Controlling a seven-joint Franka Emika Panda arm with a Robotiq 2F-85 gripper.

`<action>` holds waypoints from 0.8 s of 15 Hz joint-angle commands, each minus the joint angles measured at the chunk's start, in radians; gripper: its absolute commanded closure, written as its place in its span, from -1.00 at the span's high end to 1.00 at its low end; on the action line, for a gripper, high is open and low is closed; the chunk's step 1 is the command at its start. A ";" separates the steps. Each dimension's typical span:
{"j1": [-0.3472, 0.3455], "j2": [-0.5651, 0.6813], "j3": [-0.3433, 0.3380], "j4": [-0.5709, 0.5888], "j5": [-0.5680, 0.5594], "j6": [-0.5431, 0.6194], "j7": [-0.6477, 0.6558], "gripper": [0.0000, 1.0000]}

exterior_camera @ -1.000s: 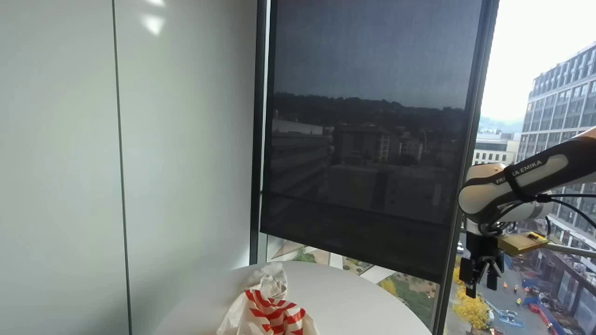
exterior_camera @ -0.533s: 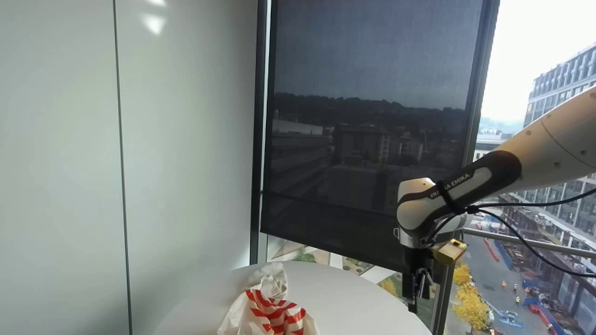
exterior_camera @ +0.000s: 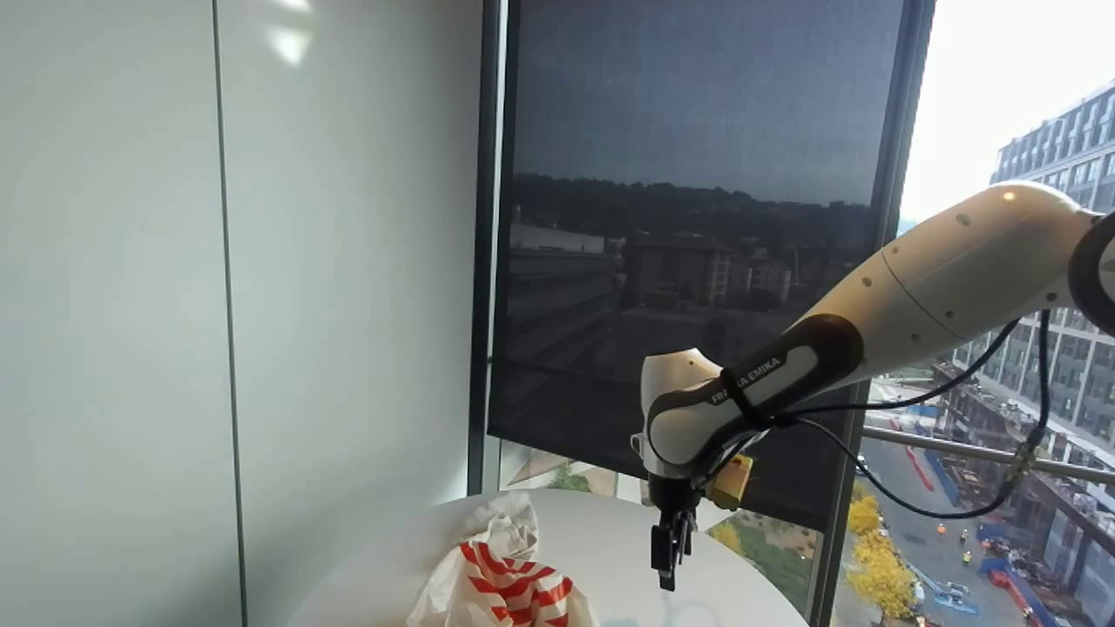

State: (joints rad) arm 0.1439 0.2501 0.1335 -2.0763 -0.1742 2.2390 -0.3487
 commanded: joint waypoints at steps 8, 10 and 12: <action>0.028 0.089 0.055 0.038 -0.001 0.073 0.003 1.00; 0.037 0.097 0.066 0.018 -0.001 0.104 0.008 1.00; 0.054 0.106 0.081 0.011 -0.005 0.130 0.014 1.00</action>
State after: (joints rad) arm 0.1777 0.3444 0.1923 -2.0541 -0.1743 2.3219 -0.3474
